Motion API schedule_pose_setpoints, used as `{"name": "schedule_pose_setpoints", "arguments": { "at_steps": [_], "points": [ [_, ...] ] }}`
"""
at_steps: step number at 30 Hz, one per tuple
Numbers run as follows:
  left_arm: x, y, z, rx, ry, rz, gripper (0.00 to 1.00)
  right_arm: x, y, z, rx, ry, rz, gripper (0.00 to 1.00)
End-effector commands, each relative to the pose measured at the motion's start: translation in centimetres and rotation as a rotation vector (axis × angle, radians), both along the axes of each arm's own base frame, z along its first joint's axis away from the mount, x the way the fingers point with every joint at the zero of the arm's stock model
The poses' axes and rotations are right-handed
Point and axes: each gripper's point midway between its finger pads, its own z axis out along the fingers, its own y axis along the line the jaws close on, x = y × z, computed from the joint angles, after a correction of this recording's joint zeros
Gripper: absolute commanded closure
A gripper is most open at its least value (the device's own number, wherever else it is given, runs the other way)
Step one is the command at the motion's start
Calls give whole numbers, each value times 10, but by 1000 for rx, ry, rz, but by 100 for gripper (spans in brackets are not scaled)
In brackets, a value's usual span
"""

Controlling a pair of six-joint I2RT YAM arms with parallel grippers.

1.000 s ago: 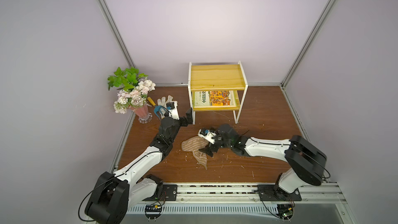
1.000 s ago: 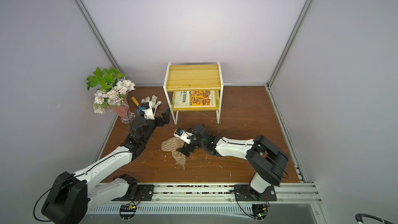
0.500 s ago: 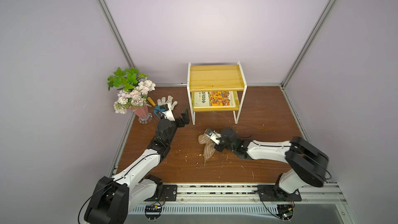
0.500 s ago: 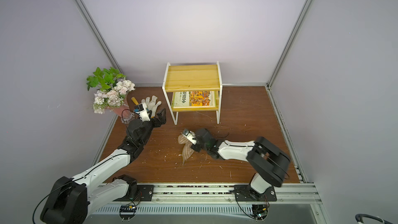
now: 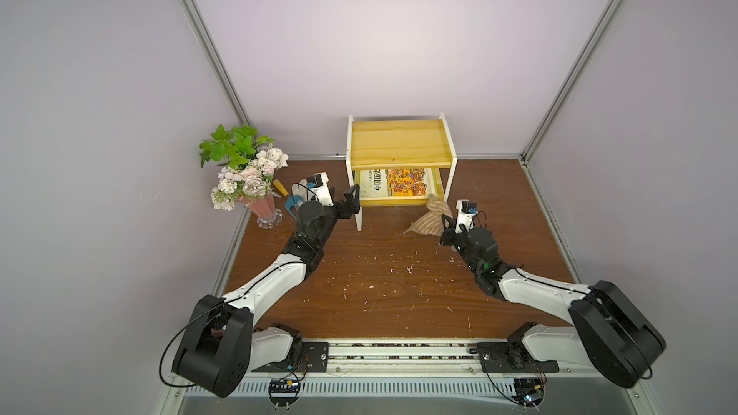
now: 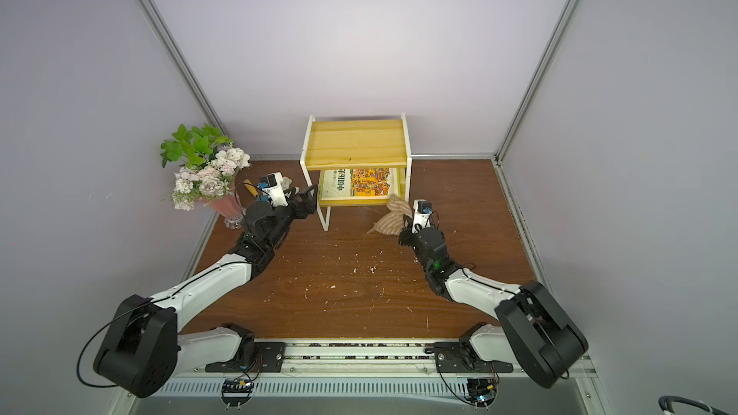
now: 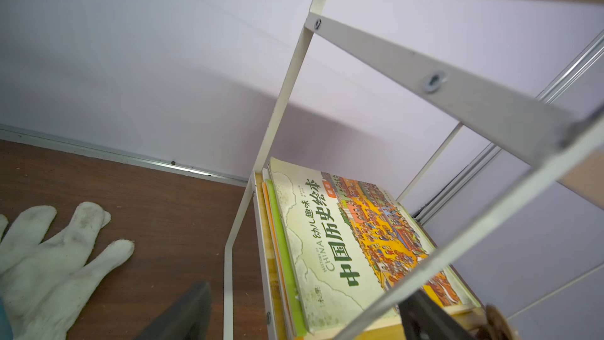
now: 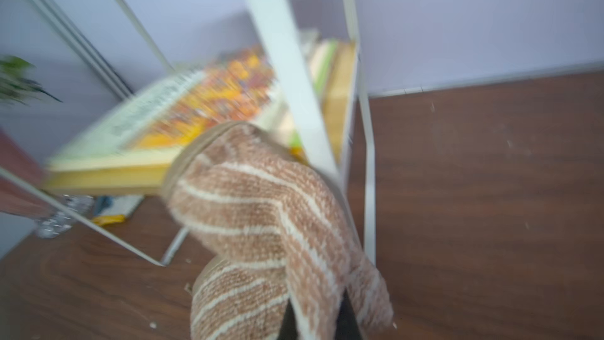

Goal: Wipe the bookshelf clean with a cloth
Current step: Wipe the dust from the shelf.

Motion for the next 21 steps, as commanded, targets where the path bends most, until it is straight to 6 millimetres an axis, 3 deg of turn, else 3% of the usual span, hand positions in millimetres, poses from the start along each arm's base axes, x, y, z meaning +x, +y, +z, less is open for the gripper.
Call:
{"name": "schedule_pose_setpoints", "arguments": {
  "at_steps": [1, 2, 5, 7, 9, 12, 14, 17, 21],
  "points": [
    [9, -9, 15, -12, -28, -41, 10, 4, 3, -19, 96, 50, -1, 100],
    [10, -9, 15, -12, -25, -42, 10, 5, 5, -6, 116, 14, 7, 100],
    [11, -5, 17, -5, -35, -19, 10, 13, -3, 59, 179, -146, -11, 100],
    [10, -3, 17, 2, -39, -8, 10, 14, -8, 75, 207, -187, -23, 100],
    [9, -2, 16, 8, -39, -2, 10, 14, -10, 60, 199, -163, -26, 100],
    [8, -1, 17, 22, -45, 0, 11, 7, -11, -4, 158, -15, 4, 100],
    [7, -1, 18, 34, -49, -4, 15, 0, -22, -32, 187, 68, 14, 100],
    [6, -4, 18, 58, -54, -24, 23, 1, -32, -26, 267, 93, 103, 100],
    [6, -9, 17, 106, -58, -60, 34, 35, -35, 18, 308, 57, 220, 100]
  ]
}}
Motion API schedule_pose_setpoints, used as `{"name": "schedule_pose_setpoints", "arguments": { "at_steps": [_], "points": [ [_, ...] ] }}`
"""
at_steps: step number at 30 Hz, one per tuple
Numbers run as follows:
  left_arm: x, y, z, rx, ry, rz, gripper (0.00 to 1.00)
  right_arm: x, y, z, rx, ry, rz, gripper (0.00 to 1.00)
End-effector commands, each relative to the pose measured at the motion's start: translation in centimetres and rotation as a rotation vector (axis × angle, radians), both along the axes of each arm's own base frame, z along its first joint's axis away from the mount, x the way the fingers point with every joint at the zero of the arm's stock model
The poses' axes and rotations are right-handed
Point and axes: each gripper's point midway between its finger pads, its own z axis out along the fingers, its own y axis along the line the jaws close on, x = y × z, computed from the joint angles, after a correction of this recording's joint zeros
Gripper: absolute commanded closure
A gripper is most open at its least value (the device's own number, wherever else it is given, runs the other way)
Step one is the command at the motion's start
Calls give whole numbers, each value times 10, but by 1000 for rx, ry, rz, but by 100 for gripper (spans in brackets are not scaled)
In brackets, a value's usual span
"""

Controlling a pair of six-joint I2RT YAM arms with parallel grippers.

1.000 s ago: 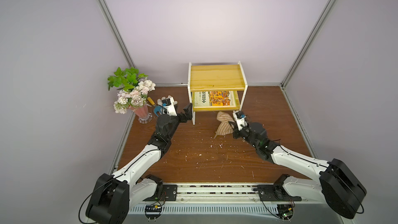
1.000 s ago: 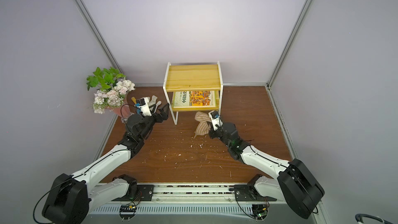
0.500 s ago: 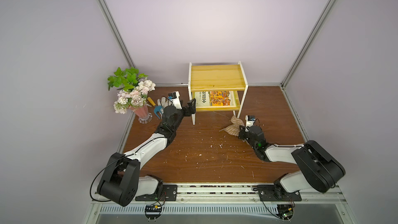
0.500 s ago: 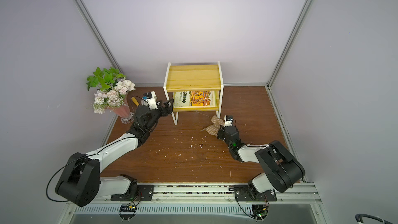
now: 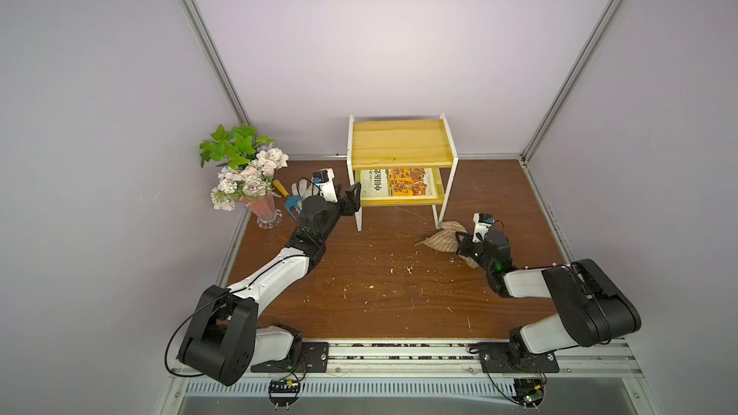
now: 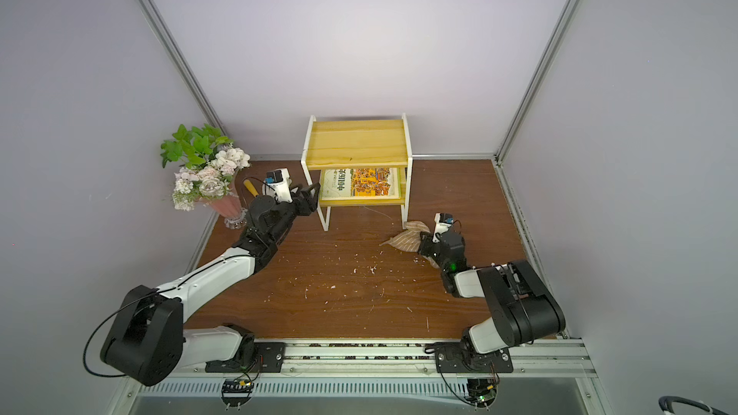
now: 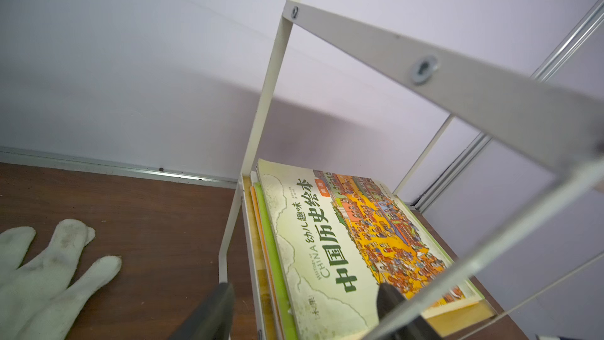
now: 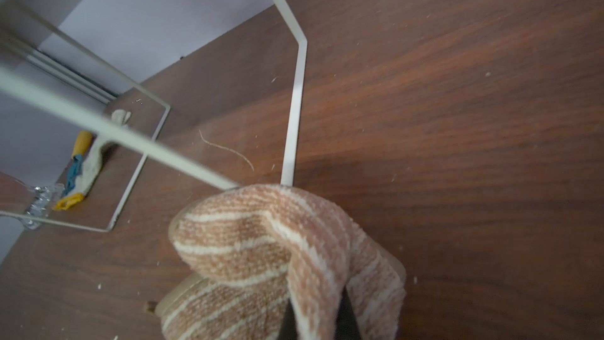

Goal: Wipe the bookshelf clean with a cloth
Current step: Wipe the dust from the shelf.

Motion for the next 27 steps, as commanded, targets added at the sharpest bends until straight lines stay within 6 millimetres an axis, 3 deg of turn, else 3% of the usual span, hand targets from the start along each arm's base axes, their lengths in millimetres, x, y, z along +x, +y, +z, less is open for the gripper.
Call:
{"name": "schedule_pose_setpoints", "arguments": {
  "at_steps": [1, 4, 7, 9, 12, 14, 15, 16, 18, 20, 23, 27],
  "points": [
    [1, -4, 13, 54, -36, -36, 36, 34, 25, 81, 127, -169, 195, 100],
    [3, -11, 10, 93, -23, -75, 44, 62, 29, 113, 238, -202, 227, 100],
    [6, -16, 6, 109, -4, -98, 55, 68, 54, 127, 340, -202, 383, 100],
    [6, -19, 3, 110, 1, -112, 61, 52, 67, 110, 418, -147, 473, 100],
    [6, -21, -2, 116, 14, -120, 71, 35, 63, 57, 424, -48, 452, 100],
    [8, -21, -6, 125, 24, -119, 76, 33, 67, 33, 427, 19, 477, 100],
    [8, -20, -7, 132, 27, -118, 78, 35, 70, 29, 454, 44, 489, 100],
    [8, -20, -8, 139, 28, -119, 80, 40, 73, 38, 480, 19, 508, 100],
    [8, -21, -7, 152, 30, -123, 83, 55, 73, 67, 498, -68, 516, 100],
    [7, -23, -6, 162, 23, -138, 86, 73, 77, 81, 454, -104, 519, 100],
    [7, -25, -7, 191, 18, -153, 93, 116, 81, 49, 284, -38, 453, 100],
    [10, -26, -13, 216, 34, -160, 100, 184, 77, 0, 217, 45, 391, 100]
  ]
}}
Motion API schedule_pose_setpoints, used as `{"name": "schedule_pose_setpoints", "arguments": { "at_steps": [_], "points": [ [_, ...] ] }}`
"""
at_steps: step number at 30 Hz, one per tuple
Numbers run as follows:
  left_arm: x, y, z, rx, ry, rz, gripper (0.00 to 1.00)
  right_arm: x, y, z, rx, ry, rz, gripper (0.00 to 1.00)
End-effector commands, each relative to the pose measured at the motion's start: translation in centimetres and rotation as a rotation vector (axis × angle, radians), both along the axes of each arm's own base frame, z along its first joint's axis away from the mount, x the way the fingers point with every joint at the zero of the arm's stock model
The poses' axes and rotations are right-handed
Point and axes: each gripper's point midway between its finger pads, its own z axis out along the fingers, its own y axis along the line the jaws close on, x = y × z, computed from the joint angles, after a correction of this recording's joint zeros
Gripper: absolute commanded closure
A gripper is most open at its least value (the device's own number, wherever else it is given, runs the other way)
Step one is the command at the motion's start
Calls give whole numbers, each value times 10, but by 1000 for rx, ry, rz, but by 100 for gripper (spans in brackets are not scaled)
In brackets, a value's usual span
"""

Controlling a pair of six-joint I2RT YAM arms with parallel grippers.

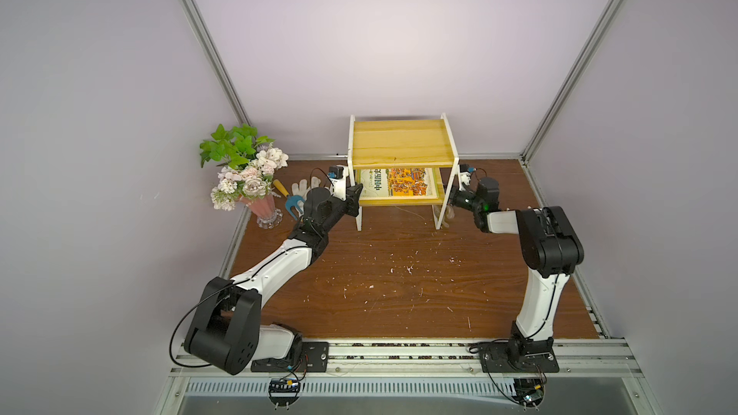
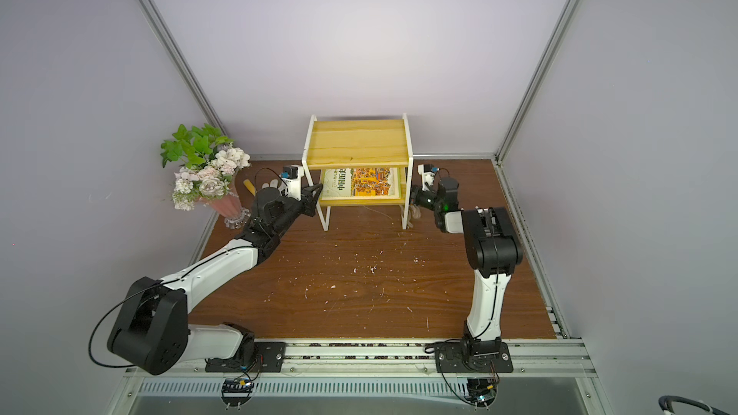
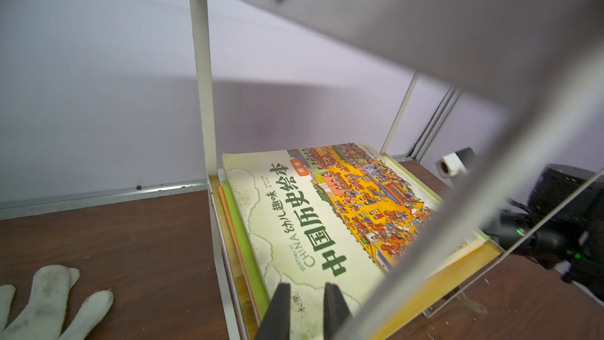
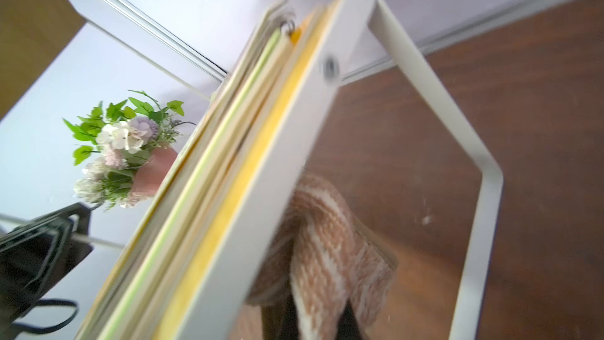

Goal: Wipe the bookshelf clean with a cloth
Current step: Wipe the dust from the shelf.

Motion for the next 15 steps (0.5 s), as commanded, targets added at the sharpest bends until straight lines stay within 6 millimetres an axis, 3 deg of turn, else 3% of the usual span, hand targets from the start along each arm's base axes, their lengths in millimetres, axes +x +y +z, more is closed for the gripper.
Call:
{"name": "schedule_pose_setpoints", "arguments": {
  "at_steps": [1, 2, 4, 7, 9, 11, 12, 15],
  "points": [
    [2, -3, -7, 22, 35, -21, 100, 34, -7, -59, -148, 110, -52, 100],
    [1, -4, -7, 21, 35, -30, 100, 38, -11, -69, -198, 128, -70, 100],
    [0, -4, -7, 23, 36, -28, 100, 16, -16, -83, -259, 167, -51, 100],
    [-1, -1, -8, 24, 35, -13, 100, -37, -24, -74, -241, 124, -60, 100],
    [-1, 0, -9, 22, 39, -8, 100, -53, -28, -66, -223, 100, -79, 100],
    [-1, 0, -10, 20, 42, -7, 100, -41, -28, -59, -220, 82, -89, 100],
    [0, 1, -10, 23, 41, -3, 100, -26, -28, -53, -214, 73, -102, 100],
    [3, 0, -11, 32, 45, -1, 100, 42, -43, -41, -177, 69, -233, 100]
  ]
}}
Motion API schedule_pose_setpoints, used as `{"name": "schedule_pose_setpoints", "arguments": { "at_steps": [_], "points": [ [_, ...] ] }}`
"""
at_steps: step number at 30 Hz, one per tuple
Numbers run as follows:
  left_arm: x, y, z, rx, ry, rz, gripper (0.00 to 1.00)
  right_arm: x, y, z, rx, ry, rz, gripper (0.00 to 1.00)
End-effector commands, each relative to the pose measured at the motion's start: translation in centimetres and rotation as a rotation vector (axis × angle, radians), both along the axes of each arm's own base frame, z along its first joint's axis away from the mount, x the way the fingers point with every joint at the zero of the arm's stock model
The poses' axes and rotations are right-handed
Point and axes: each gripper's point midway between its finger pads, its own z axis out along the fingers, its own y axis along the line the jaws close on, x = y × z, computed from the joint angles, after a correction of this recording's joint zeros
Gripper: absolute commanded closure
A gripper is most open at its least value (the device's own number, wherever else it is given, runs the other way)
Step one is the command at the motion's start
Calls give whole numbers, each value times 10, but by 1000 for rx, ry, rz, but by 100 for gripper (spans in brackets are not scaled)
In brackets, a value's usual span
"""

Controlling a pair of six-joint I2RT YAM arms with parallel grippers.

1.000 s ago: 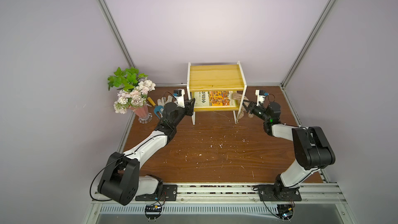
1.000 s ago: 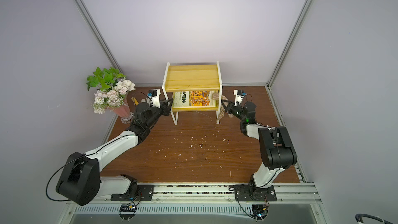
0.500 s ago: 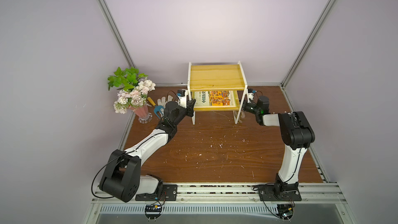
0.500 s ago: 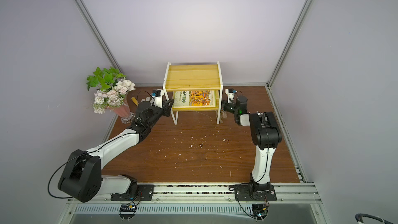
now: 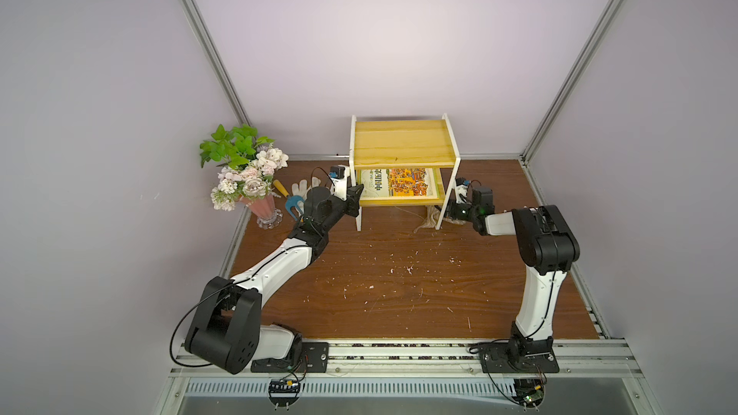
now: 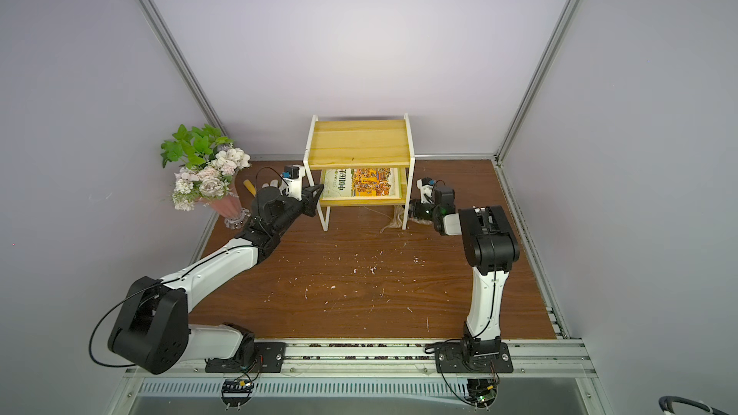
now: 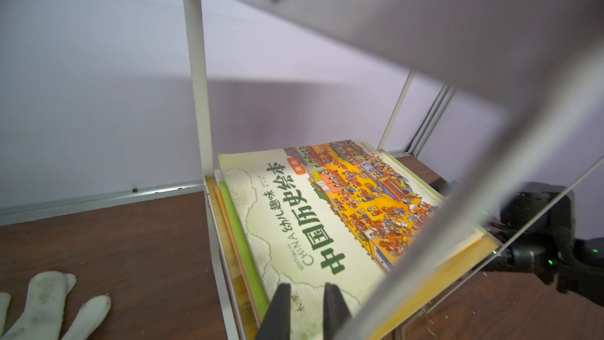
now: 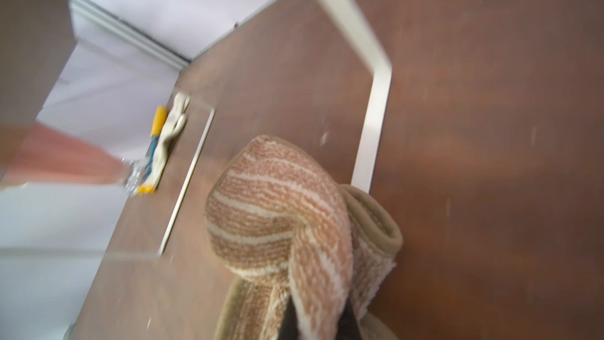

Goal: Wipe the bookshelf clean with a cloth
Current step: Wipe the dust from the shelf.

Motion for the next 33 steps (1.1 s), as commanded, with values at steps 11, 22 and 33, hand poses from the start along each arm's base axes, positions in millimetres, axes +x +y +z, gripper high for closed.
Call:
{"name": "schedule_pose_setpoints", "arguments": {
  "at_steps": [11, 22, 33],
  "points": [
    [6, -1, -14, 44, 54, -7, 100, 93, -69, 142, 99, -302, -402, 100],
    [6, -3, -10, 13, 47, -18, 90, 69, -32, 45, -8, -150, -22, 100],
    [-44, 22, 5, -41, 36, 38, 35, -96, -158, 84, -406, -232, -522, 100]
  ]
}}
